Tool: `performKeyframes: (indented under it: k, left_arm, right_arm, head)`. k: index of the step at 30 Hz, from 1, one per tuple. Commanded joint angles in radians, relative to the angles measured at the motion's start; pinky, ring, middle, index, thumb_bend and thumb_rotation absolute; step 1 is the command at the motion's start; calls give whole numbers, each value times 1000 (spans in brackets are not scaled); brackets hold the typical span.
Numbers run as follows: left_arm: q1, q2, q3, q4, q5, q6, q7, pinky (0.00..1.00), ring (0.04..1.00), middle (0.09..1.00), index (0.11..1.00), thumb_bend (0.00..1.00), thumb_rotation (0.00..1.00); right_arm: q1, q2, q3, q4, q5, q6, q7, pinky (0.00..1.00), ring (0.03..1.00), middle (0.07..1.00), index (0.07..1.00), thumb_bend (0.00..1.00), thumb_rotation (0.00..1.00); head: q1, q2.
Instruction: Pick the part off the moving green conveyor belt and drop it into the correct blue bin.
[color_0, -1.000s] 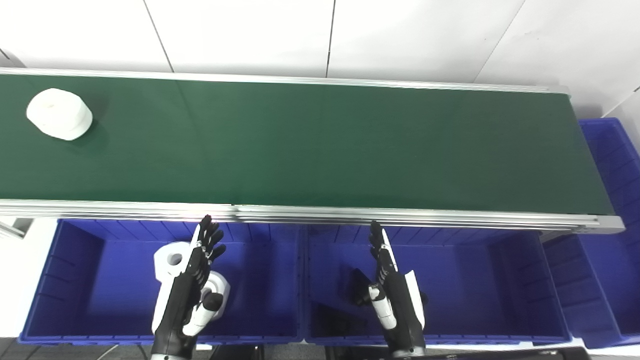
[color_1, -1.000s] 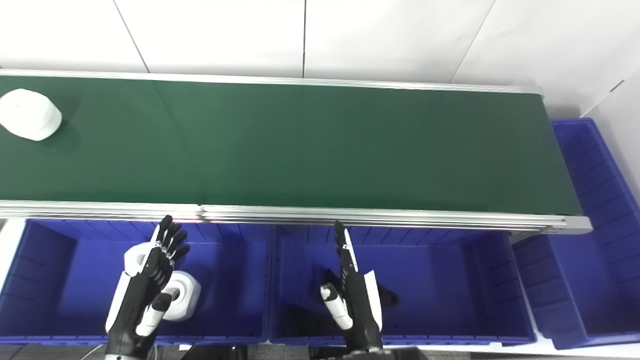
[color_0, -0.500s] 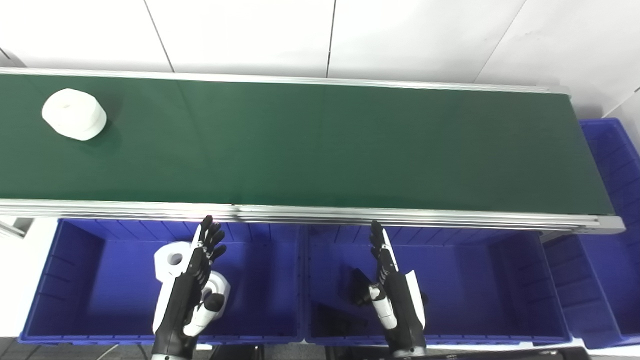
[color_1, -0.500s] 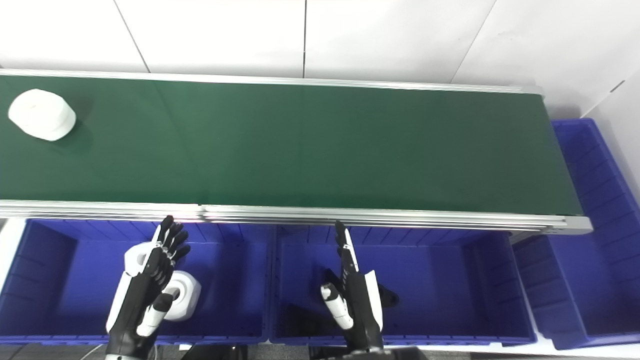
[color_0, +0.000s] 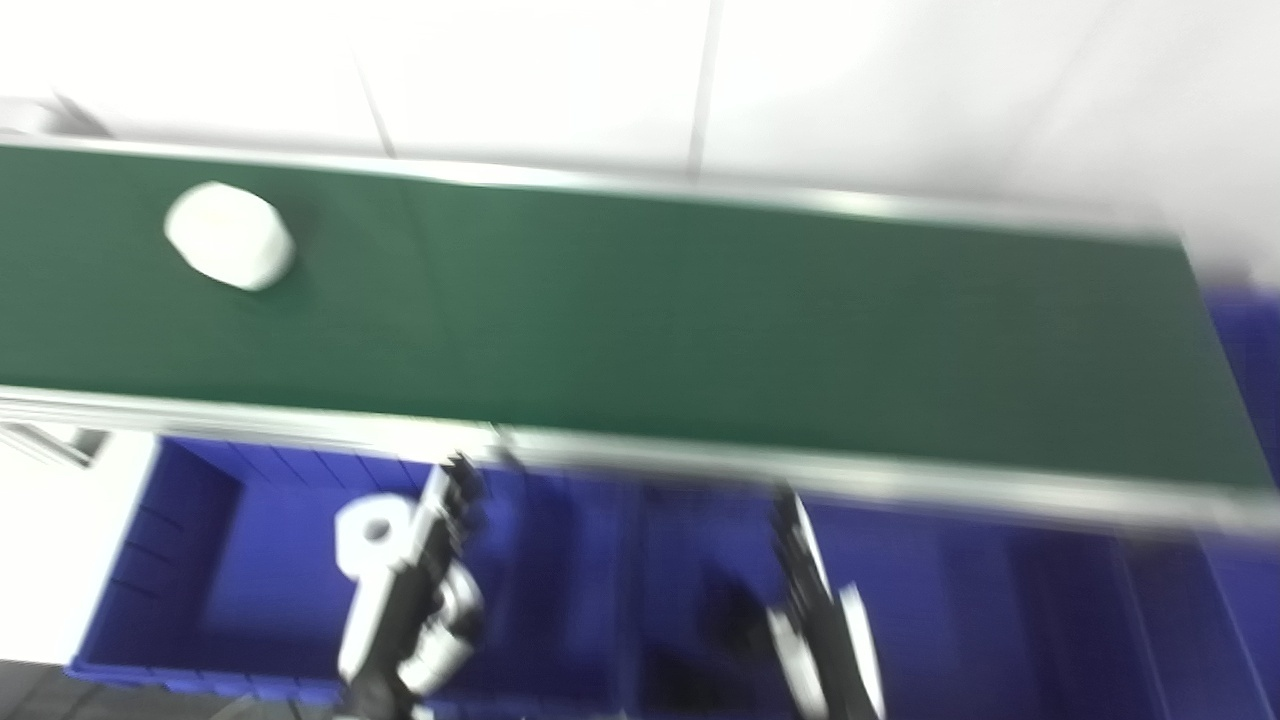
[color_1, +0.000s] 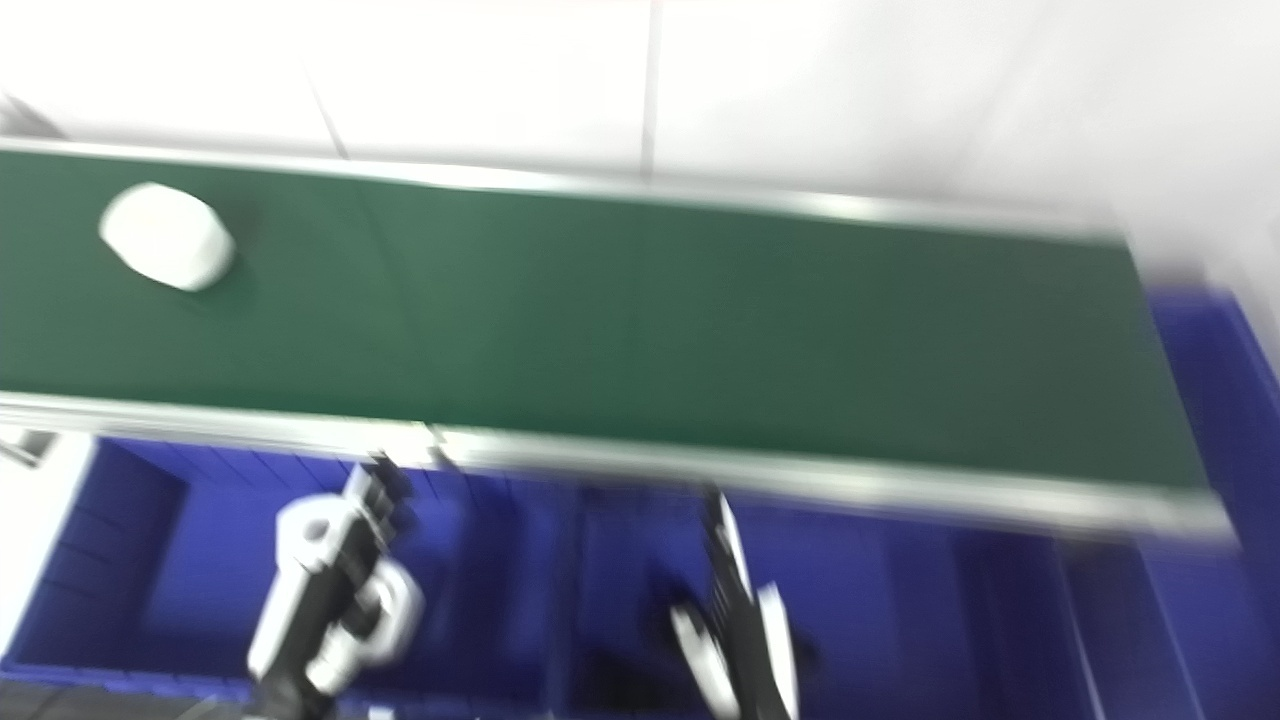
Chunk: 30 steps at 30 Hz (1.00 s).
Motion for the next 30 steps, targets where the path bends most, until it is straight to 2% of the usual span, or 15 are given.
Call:
performKeyframes:
  k: [1,5,6,9,12,14,17,19,20,21,24,26,28,29,30]
  left_arm:
    - [-25,2,-31,16,8,-44,30,818,919,963,1000,1000,915]
    - [-56,-4,-69,70,12,-44,75,794,898,943,1000,1000,898]
    - [-61,-3,-77,78,23,-44,93,781,889,937,1000,1000,903]
    - [-77,4,-104,99,34,-45,141,751,868,920,1000,1000,909]
    - [-89,17,-137,95,35,-45,185,746,856,906,1000,1000,911]
    - [-92,33,-166,56,37,-45,215,747,858,910,1000,992,902]
    - [-97,64,-215,-62,85,-45,293,723,841,908,1000,936,891]
    - [-118,93,-242,-123,136,-45,349,671,811,903,996,948,879]
    - [-130,106,-252,-147,160,-45,376,620,780,887,984,984,876]
    - [-156,122,-250,-181,160,-45,378,615,777,886,983,988,876]
    - [-240,167,-240,-258,123,-44,383,601,769,842,927,1000,764]
    - [-306,207,-199,-308,98,-44,346,608,788,843,928,1000,740]
    - [-358,237,-132,-341,130,-44,310,605,798,851,941,1000,772]
    - [-395,270,-89,-354,137,-32,278,606,796,843,914,1000,762]
    - [-427,301,-51,-360,137,-26,249,618,821,873,941,1000,785]
  right_arm:
    - [-12,-14,-8,1,22,-56,16,1000,1000,1000,1000,1000,1000]
    - [-27,-29,-34,11,110,-56,81,1000,1000,1000,1000,993,979]
    - [-27,-27,-42,7,124,-56,94,1000,1000,1000,1000,988,976]
    - [-28,-25,-66,1,155,-56,138,1000,1000,1000,1000,973,982]
    - [-33,-18,-88,9,176,-56,181,1000,1000,1000,1000,969,979]
    - [-35,-12,-100,14,182,-56,208,1000,1000,1000,1000,957,975]
    - [-33,-6,-116,20,175,-55,230,1000,1000,1000,1000,964,976]
    - [-33,-1,-127,24,171,-56,239,1000,1000,1000,1000,972,971]
    - [-34,1,-132,27,169,-56,242,1000,1000,1000,1000,974,970]
    - [-37,4,-135,31,164,-56,242,1000,1000,1000,1000,974,970]
    - [-40,12,-143,38,163,-56,255,1000,1000,1000,1000,990,972]
    - [-42,14,-145,38,167,-56,267,1000,1000,1000,1000,970,961]
    - [-43,16,-145,39,168,-56,275,1000,1000,1000,1000,947,955]
    - [-44,20,-145,40,169,-56,278,1000,1000,1000,1000,932,954]
    - [-43,24,-145,38,168,-56,279,1000,1000,1000,1000,929,947]
  head:
    - [26,-19]
    - [94,-80]
    - [94,-80]
    - [133,-115]
    - [148,-127]
    - [156,-130]
    - [164,-121]
    - [174,-123]
    - [174,-123]
    - [181,-123]
    - [182,-121]
    - [181,-116]
    - [178,-102]
    - [175,-89]
    - [164,-76]
